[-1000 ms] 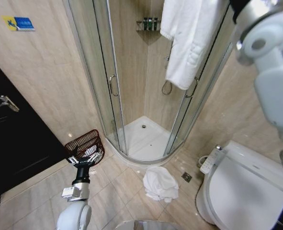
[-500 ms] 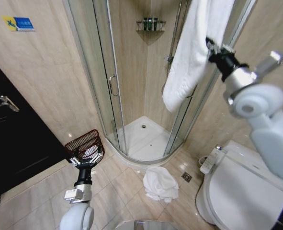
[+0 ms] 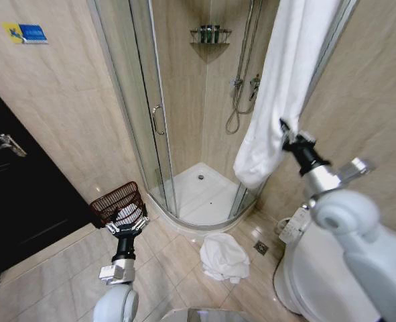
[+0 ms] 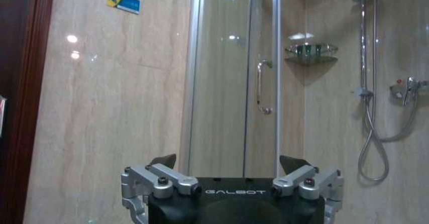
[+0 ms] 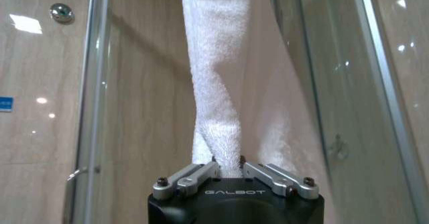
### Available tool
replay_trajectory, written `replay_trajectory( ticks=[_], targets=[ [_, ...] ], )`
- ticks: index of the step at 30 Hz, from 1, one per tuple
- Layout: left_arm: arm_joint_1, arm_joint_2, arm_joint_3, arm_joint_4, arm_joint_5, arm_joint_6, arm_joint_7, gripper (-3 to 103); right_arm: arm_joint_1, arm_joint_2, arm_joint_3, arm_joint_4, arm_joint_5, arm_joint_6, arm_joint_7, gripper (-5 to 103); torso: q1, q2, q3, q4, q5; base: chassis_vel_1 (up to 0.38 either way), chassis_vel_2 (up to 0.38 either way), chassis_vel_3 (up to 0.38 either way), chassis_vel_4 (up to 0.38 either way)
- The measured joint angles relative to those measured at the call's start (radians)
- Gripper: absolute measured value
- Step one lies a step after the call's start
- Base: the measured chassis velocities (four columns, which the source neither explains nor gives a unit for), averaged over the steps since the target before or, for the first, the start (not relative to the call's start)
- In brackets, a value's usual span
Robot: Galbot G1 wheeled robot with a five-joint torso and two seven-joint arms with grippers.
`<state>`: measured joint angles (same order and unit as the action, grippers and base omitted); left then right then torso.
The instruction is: Discard the used towel into the hamper.
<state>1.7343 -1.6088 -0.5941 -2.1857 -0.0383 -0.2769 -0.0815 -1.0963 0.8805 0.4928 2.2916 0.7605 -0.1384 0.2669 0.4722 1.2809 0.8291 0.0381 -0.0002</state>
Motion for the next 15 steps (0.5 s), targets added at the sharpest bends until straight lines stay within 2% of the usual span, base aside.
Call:
replay_trajectory(
  ticks=[3, 4, 8, 9, 12, 13, 15],
  targets=[
    [0.012, 0.0, 0.001, -0.003, -0.001, -0.009, 0.0, 100, -0.099, 0.099, -0.011, 0.018, -0.098, 0.024, -0.043, 2, 0.0, 0.0, 0.0, -0.0001, 0.0002, 0.0, 0.0, 0.0, 0.0],
    [0.012, 0.0, 0.001, -0.003, -0.001, -0.009, 0.0, 100, -0.099, 0.099, -0.011, 0.018, -0.098, 0.024, -0.043, 2, 0.0, 0.0, 0.0, -0.0001, 0.0002, 0.0, 0.0, 0.0, 0.0],
    [0.022, 0.0, 0.002, 0.004, -0.003, -0.028, 0.004, 100, -0.246, 0.196, -0.01, 0.01, -0.248, 0.116, -0.1, 2, 0.0, 0.0, 0.0, -0.0003, 0.0, 0.0, 0.0, 0.0, 0.0],
    [0.022, 0.0, 0.002, 0.004, -0.003, -0.028, 0.004, 100, -0.246, 0.196, -0.01, 0.01, -0.248, 0.116, -0.1, 2, 0.0, 0.0, 0.0, -0.0003, 0.0, 0.0, 0.0, 0.0, 0.0],
    [0.021, 0.001, 0.018, 0.016, 0.01, -0.045, 0.006, 100, -0.334, 0.259, 0.001, -0.078, -0.405, 0.24, -0.144, 2, 0.0, 0.0, 0.0, -0.0003, 0.0005, 0.0, 0.0, 0.0, 0.0],
    [0.021, 0.001, 0.018, 0.016, 0.01, -0.045, 0.006, 100, -0.334, 0.259, 0.001, -0.078, -0.405, 0.24, -0.144, 2, 0.0, 0.0, 0.0, -0.0003, 0.0005, 0.0, 0.0, 0.0, 0.0],
    [0.017, 0.0, 0.021, 0.018, 0.025, -0.06, 0.015, 100, -0.375, 0.293, 0.004, -0.112, -0.47, 0.303, -0.154, 2, 0.0, 0.0, 0.0, -0.0001, 0.0004, 0.0, 0.0, 0.0, 0.0]
  ],
)
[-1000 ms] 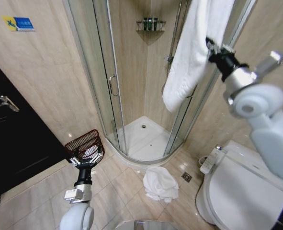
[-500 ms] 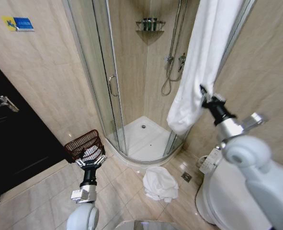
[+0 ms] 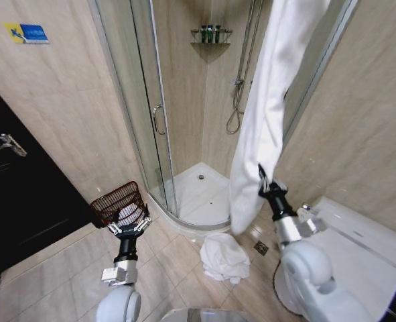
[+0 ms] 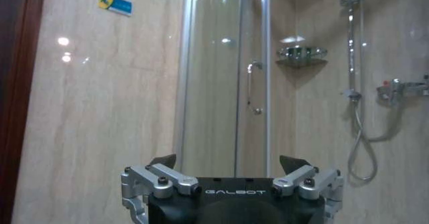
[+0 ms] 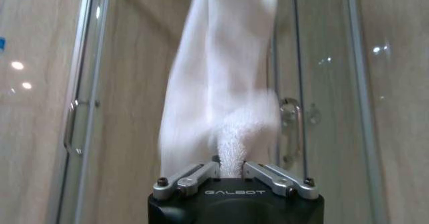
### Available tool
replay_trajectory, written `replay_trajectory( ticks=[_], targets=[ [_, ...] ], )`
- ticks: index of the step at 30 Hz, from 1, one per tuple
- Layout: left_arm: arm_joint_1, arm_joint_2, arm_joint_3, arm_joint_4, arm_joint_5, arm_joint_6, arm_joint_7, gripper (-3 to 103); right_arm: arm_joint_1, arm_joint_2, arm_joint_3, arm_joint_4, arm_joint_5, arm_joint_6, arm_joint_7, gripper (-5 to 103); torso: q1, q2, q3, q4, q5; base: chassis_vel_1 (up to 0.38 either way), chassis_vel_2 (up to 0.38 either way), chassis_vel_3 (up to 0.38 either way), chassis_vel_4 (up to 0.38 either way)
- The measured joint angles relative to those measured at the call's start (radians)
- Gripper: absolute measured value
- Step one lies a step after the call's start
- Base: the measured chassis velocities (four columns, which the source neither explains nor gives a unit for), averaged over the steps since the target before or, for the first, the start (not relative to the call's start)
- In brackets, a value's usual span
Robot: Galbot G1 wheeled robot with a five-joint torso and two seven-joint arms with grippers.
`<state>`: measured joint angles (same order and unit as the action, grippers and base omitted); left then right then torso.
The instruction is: Discard the used towel into the hamper.
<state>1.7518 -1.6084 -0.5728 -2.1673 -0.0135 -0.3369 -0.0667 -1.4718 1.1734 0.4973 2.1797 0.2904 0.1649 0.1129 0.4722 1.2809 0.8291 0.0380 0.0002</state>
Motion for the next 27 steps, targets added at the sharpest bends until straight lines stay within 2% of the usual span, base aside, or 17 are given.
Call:
replay_trajectory(
  ticks=[7, 9, 10, 12, 15, 18, 21, 22, 24, 26, 27],
  targets=[
    [-0.018, 0.004, -0.031, -0.022, -0.027, 0.003, 0.055, 100, -0.142, 0.079, 0.013, 0.08, -0.079, 0.085, -0.043, 2, 0.0, 0.0, 0.0, -0.0002, -0.0005, 0.0, 0.0, 0.0, 0.0],
    [-0.038, 0.003, -0.078, -0.028, -0.047, 0.018, 0.118, 100, -0.224, 0.109, 0.02, 0.139, -0.138, 0.145, -0.053, 2, 0.0, 0.0, 0.0, -0.0004, -0.0003, 0.0, 0.0, 0.0, 0.0],
    [-0.038, 0.003, -0.078, -0.028, -0.047, 0.018, 0.118, 100, -0.224, 0.109, 0.02, 0.139, -0.138, 0.145, -0.053, 2, 0.0, 0.0, 0.0, -0.0004, -0.0003, 0.0, 0.0, 0.0, 0.0],
    [-0.044, 0.028, -0.1, -0.032, -0.073, 0.03, 0.146, 100, -0.284, 0.122, 0.028, 0.198, -0.171, 0.184, -0.054, 2, 0.0, 0.0, 0.0, -0.0005, -0.0004, 0.0, 0.0, 0.0, 0.0],
    [-0.042, 0.055, -0.111, -0.039, -0.106, 0.051, 0.159, 100, -0.308, 0.133, 0.032, 0.252, -0.18, 0.192, -0.054, 2, 0.0, 0.0, 0.0, -0.0004, -0.0006, 0.0, 0.0, 0.0, 0.0],
    [-0.038, 0.075, -0.106, -0.042, -0.122, 0.063, 0.162, 100, -0.284, 0.145, 0.031, 0.289, -0.187, 0.164, -0.051, 2, 0.0, 0.0, 0.0, -0.0003, -0.0003, 0.0, 0.0, 0.0, 0.0],
    [-0.032, 0.09, -0.084, -0.043, -0.125, 0.066, 0.161, 100, -0.185, 0.131, 0.019, 0.324, -0.184, 0.063, -0.022, 2, 0.0, 0.0, 0.0, -0.0001, -0.0003, 0.0, 0.0, 0.0, 0.0],
    [-0.032, 0.09, -0.084, -0.043, -0.125, 0.066, 0.161, 100, -0.185, 0.131, 0.019, 0.324, -0.184, 0.063, -0.022, 2, 0.0, 0.0, 0.0, -0.0001, -0.0003, 0.0, 0.0, 0.0, 0.0],
    [-0.025, 0.094, -0.079, -0.053, -0.125, 0.066, 0.158, 100, -0.091, 0.08, 0.018, 0.326, -0.117, -0.051, 0.017, 2, 0.0, 0.0, 0.0, -0.0003, 0.0002, 0.0, 0.0, 0.0, 0.0],
    [-0.022, 0.093, -0.08, -0.056, -0.125, 0.065, 0.156, 100, -0.064, 0.062, 0.023, 0.326, -0.1, -0.072, 0.024, 2, 0.0, 0.0, 0.0, -0.0001, 0.0004, 0.0, 0.0, 0.0, 0.0],
    [-0.018, 0.091, -0.083, -0.06, -0.123, 0.064, 0.152, 100, -0.015, 0.025, 0.05, 0.326, -0.077, -0.11, 0.032, 2, 0.0, 0.0, 0.0, 0.0006, 0.0001, 0.0, 0.0, 0.0, 0.0]
  ],
)
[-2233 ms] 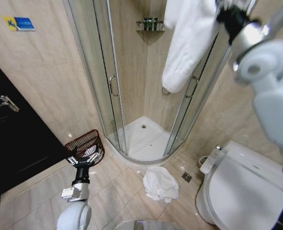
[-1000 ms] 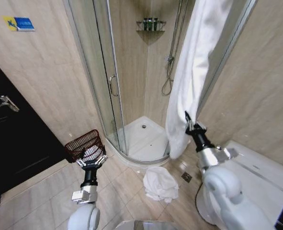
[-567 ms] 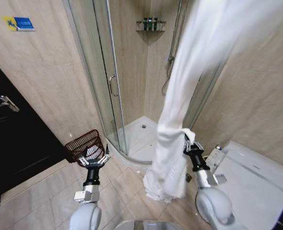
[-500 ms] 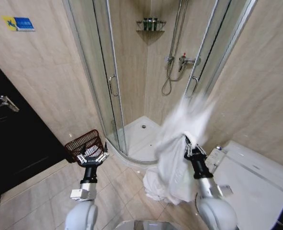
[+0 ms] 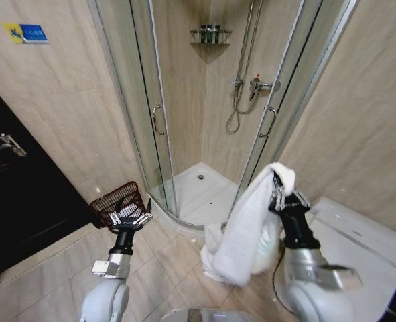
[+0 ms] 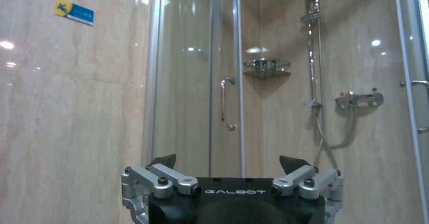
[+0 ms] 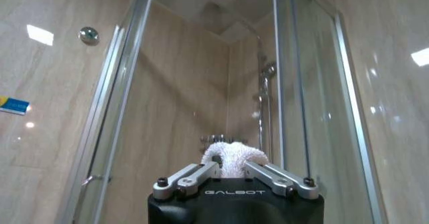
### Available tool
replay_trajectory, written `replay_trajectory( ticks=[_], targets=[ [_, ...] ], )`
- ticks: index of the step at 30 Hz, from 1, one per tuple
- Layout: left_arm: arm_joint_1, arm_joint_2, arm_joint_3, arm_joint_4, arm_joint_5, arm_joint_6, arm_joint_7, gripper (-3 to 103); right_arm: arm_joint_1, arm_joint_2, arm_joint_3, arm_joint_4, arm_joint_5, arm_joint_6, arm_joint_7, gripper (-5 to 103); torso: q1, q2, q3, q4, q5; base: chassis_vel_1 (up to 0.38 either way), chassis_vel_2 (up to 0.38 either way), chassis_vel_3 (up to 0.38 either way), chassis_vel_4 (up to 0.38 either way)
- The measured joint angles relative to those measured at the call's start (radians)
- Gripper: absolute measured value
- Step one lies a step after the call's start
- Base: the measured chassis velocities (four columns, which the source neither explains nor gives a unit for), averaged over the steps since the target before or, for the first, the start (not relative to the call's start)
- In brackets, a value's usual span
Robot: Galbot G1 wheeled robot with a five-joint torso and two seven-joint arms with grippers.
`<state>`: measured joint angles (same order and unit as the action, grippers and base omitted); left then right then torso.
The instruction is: Discard the used towel into the hamper.
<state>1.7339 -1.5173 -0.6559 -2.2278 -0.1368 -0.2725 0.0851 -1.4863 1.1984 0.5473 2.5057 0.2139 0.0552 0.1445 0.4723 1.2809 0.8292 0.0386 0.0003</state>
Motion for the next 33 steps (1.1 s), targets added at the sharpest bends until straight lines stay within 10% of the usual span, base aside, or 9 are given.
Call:
replay_trajectory(
  ticks=[13, 33],
  targets=[
    [-0.004, -0.024, 0.031, -0.023, 0.032, 0.008, -0.022, 100, 0.053, -0.099, 0.109, -0.002, 0.222, -0.129, 0.032, 2, 0.0, 0.0, 0.0, -0.0009, -0.0002, 0.0, 0.0, 0.0, 0.0],
    [-0.006, -0.027, -0.004, -0.041, 0.027, 0.035, -0.045, 100, 0.051, -0.042, 0.097, -0.112, 0.137, -0.03, -0.086, 2, 0.0, 0.0, 0.0, -0.0009, -0.0004, 0.0, 0.0, 0.0, 0.0]
  ],
)
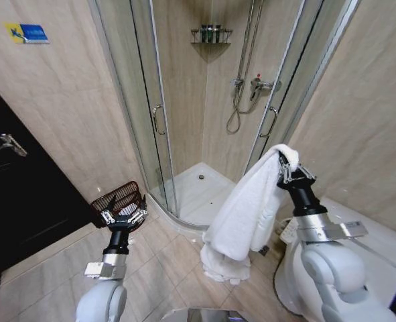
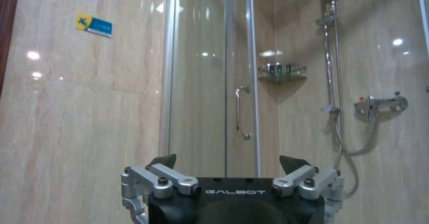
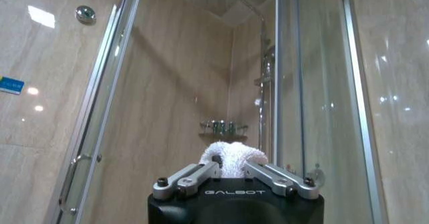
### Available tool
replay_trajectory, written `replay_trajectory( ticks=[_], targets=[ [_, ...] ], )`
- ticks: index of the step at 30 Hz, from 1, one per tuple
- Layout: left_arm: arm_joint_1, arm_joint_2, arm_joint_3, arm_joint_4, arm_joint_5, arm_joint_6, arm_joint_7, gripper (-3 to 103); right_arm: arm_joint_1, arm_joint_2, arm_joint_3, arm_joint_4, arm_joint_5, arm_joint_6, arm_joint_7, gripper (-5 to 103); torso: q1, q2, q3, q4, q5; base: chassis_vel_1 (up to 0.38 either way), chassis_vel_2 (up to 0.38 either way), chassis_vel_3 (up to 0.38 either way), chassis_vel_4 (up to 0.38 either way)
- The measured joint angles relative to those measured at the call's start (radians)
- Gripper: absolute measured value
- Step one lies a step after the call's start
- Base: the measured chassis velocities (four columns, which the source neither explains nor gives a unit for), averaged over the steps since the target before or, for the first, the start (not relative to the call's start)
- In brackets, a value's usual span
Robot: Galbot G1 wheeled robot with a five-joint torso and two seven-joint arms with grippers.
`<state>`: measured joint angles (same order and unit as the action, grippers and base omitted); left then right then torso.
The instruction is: Discard the used towel into the hamper.
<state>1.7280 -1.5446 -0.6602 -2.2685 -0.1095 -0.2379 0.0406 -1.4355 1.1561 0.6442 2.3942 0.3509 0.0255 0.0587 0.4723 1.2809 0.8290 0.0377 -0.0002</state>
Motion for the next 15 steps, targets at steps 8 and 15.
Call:
replay_trajectory(
  ticks=[8, 15],
  targets=[
    [-0.001, -0.01, 0.042, 0.02, 0.029, 0.005, -0.025, 100, -0.041, 0.018, 0.006, -0.021, -0.019, 0.056, -0.028, 2, 0.0, 0.0, 0.0, 0.0, 0.0001, 0.0, 0.0, 0.0, 0.0],
    [-0.007, 0.008, 0.053, -0.002, 0.041, 0.022, -0.04, 100, -0.026, 0.034, -0.013, -0.058, -0.05, 0.074, -0.041, 2, 0.0, 0.0, 0.0, 0.0002, 0.0002, 0.0, 0.0, 0.0, 0.0]
  ],
)
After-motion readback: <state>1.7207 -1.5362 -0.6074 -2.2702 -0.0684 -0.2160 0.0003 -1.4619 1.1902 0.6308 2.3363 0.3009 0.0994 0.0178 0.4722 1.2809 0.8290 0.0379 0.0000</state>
